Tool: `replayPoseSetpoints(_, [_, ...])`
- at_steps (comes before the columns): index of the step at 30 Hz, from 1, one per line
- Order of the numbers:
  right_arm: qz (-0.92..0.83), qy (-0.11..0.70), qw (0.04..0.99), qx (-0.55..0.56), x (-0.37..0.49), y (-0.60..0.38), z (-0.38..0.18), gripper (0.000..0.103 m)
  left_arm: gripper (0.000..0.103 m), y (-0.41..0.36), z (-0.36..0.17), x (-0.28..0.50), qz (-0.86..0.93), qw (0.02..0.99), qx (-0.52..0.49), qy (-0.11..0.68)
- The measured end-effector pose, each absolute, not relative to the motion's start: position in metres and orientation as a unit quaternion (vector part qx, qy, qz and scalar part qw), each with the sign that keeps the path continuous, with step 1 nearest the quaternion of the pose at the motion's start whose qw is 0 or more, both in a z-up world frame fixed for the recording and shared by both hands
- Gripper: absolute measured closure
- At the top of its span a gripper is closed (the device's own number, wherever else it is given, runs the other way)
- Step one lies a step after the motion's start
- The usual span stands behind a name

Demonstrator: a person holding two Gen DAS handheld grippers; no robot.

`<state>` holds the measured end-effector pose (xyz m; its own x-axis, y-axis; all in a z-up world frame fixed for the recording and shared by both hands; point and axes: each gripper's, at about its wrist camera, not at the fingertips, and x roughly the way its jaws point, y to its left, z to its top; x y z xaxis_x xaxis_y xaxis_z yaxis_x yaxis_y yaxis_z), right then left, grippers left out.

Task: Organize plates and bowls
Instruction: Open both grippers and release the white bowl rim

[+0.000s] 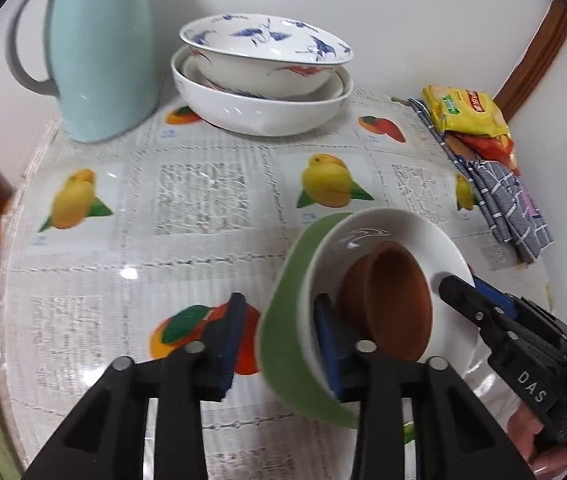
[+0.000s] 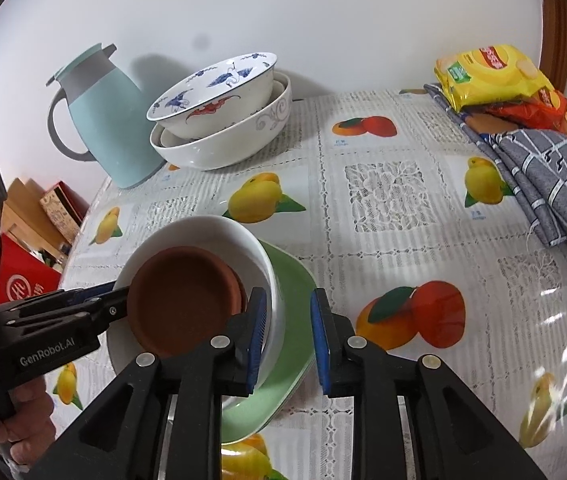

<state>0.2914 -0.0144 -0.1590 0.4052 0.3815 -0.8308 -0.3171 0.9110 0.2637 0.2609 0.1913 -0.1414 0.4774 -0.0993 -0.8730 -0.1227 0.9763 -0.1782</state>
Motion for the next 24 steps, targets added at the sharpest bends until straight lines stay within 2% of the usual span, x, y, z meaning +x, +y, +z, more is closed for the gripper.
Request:
replayPoseSetpoints(3, [0.208,0.507,0.836,0.032,0.289,-0.015,-0.159,0.074,0.069,0.195,-0.139,0.256,0.001,0.852,-0.123,0.509])
replayPoseSetpoints(5, [0.206,0.514,0.832,0.031,0.286,-0.016,-0.159,0.069,0.059,0.196,-0.138,0.252,0.011,0.853,-0.118,0.508])
replayPoseSetpoints(7, [0.209,0.517,0.829,0.032,0.283,-0.017,-0.158,0.066,0.055,0.195,-0.136,0.247,0.024,0.855,-0.114,0.505])
replayPoseSetpoints(10, [0.209,0.518,0.829,0.028,0.276,-0.02,-0.156,0.059,0.054,0.195,-0.132,0.239,0.027,0.857,-0.122,0.501])
replayPoseSetpoints(15, [0.213,0.513,0.831,0.024,0.258,-0.027,-0.145,0.052,0.051,0.19,-0.123,0.219,0.04,0.863,-0.12,0.489])
replayPoseSetpoints(18, [0.209,0.505,0.838,0.014,0.245,-0.034,-0.135,0.052,0.049,0.186,-0.115,0.205,0.045,0.867,-0.124,0.48])
replayPoseSetpoints(23, [0.199,0.488,0.85,0.002,0.217,-0.05,-0.114,0.052,0.035,0.172,-0.098,0.178,0.051,0.876,-0.125,0.462])
replayPoseSetpoints(24, [0.196,0.482,0.854,0.001,0.209,-0.055,-0.108,0.051,0.035,0.168,-0.095,0.174,0.049,0.878,-0.124,0.459])
